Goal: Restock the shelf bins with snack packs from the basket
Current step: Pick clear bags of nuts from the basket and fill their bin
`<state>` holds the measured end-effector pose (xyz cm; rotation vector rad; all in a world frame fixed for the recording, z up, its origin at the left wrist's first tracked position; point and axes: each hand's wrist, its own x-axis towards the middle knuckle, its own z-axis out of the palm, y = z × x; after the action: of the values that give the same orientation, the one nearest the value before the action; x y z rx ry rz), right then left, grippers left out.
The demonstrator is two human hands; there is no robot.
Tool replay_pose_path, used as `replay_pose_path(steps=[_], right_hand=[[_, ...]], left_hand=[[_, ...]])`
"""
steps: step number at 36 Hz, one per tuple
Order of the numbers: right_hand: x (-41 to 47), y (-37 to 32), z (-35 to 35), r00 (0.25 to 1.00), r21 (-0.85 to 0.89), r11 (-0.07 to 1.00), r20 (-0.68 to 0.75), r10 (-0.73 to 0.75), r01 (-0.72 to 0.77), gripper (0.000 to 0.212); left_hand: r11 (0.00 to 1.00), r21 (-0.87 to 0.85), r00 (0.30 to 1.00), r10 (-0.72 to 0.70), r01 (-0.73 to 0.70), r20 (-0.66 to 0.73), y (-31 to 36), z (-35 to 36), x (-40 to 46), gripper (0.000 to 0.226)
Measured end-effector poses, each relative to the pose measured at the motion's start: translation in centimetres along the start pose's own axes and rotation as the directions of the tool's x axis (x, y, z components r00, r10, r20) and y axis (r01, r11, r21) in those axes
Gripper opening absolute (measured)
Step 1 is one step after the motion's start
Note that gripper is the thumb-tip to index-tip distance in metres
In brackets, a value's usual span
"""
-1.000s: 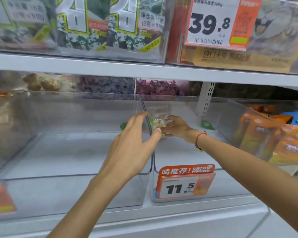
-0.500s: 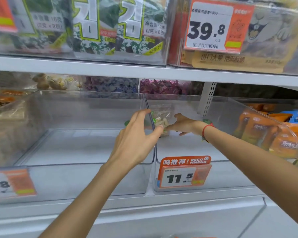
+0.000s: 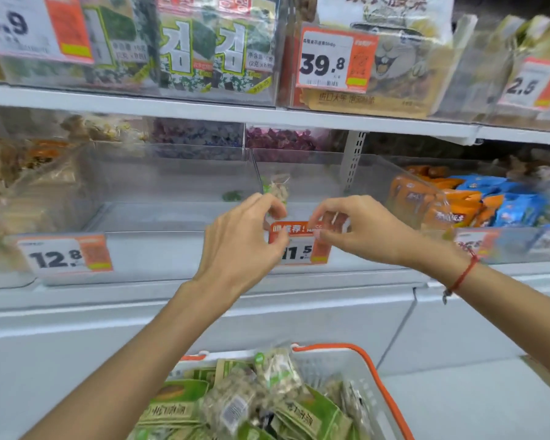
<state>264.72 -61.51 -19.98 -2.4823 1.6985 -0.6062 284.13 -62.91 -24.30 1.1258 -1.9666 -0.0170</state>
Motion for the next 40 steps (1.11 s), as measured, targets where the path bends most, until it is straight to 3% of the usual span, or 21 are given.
replay_pose_path(steps=[4, 8, 12, 15, 17, 20, 24, 27, 30, 31, 33, 35, 36, 38, 40], right_hand=[[-3.8, -0.6, 2.7, 0.954, -0.231, 0.972, 0.284, 0.095, -0.028, 0.015], [-6.4, 0.2, 7.7, 0.853, -0.276, 0.946, 0.44, 0.282, -0.171, 0.023], [-8.3, 1.7, 13.8, 0.748, -0.246, 0.926, 0.546, 0.377, -0.288, 0.027], [-10.2, 2.4, 17.8, 0.7, -0.201, 0.915, 0.594, 0.397, -0.348, 0.045], [-11.3, 2.6, 20.1, 0.688, -0.127, 0.893, 0.594, 0.417, -0.431, 0.063], [-11.5, 2.5, 22.5, 0.672, 0.056, 0.797, 0.575, 0.467, -0.602, 0.071], [-11.0, 1.6, 25.1, 0.701, 0.232, 0.688, 0.46, 0.546, -0.688, 0.068], [-10.8, 1.6, 26.4, 0.711, 0.328, 0.631, 0.346, 0.612, -0.703, 0.064], [-10.1, 1.8, 26.0, 0.679, 0.445, 0.512, 0.467, 0.567, -0.734, 0.065], [-9.8, 1.8, 25.8, 0.67, 0.457, 0.49, 0.521, 0.529, -0.742, 0.062], [-9.6, 1.6, 24.8, 0.674, 0.452, 0.507, 0.572, 0.467, -0.734, 0.034], [-9.6, 1.6, 23.5, 0.703, 0.46, 0.539, 0.549, 0.453, -0.706, 0.023], [-9.6, 1.7, 22.9, 0.713, 0.47, 0.541, 0.528, 0.461, -0.698, 0.023], [-9.7, 1.7, 21.5, 0.734, 0.503, 0.534, 0.482, 0.478, -0.679, 0.021], [-9.8, 1.9, 20.1, 0.736, 0.545, 0.495, 0.481, 0.476, -0.677, 0.023]], left_hand=[[0.986, 0.15, 0.957, -0.107, 0.068, 0.27, 0.4, -0.5, -4.3, 0.02], [0.961, 0.258, 0.774, -0.234, 0.094, 0.589, -1.2, 1.8, -8.1, 0.024], [0.946, 0.301, 0.626, -0.308, 0.121, 0.716, -3.6, 5.2, -12.7, 0.028], [0.936, 0.329, 0.541, -0.343, 0.126, 0.768, -5.2, 6.7, -16.5, 0.042], [0.938, 0.316, 0.54, -0.342, 0.145, 0.769, -5.9, 7.0, -18.4, 0.049], [0.946, 0.248, 0.589, -0.325, 0.21, 0.74, -6.5, 7.1, -19.4, 0.059], [0.911, 0.226, 0.529, -0.387, 0.345, 0.755, -6.8, 7.4, -19.1, 0.084], [0.869, 0.233, 0.546, -0.462, 0.437, 0.699, -7.4, 7.4, -19.0, 0.081], [0.817, 0.159, 0.551, -0.503, 0.555, 0.666, -8.1, 6.9, -18.5, 0.058], [0.776, 0.101, 0.546, -0.522, 0.622, 0.655, -8.2, 6.6, -18.1, 0.05], [0.642, -0.04, 0.512, -0.572, 0.766, 0.641, -8.7, 6.2, -17.4, 0.029], [0.33, -0.237, 0.397, -0.601, 0.914, 0.694, -9.5, 5.4, -16.9, 0.014], [0.169, -0.306, 0.346, -0.577, 0.937, 0.74, -10.1, 5.0, -16.8, 0.022], [-0.059, -0.351, 0.271, -0.52, 0.934, 0.81, -11.2, 4.4, -17.1, 0.051], [-0.178, -0.358, 0.238, -0.475, 0.917, 0.847, -11.7, 4.1, -17.3, 0.052]])
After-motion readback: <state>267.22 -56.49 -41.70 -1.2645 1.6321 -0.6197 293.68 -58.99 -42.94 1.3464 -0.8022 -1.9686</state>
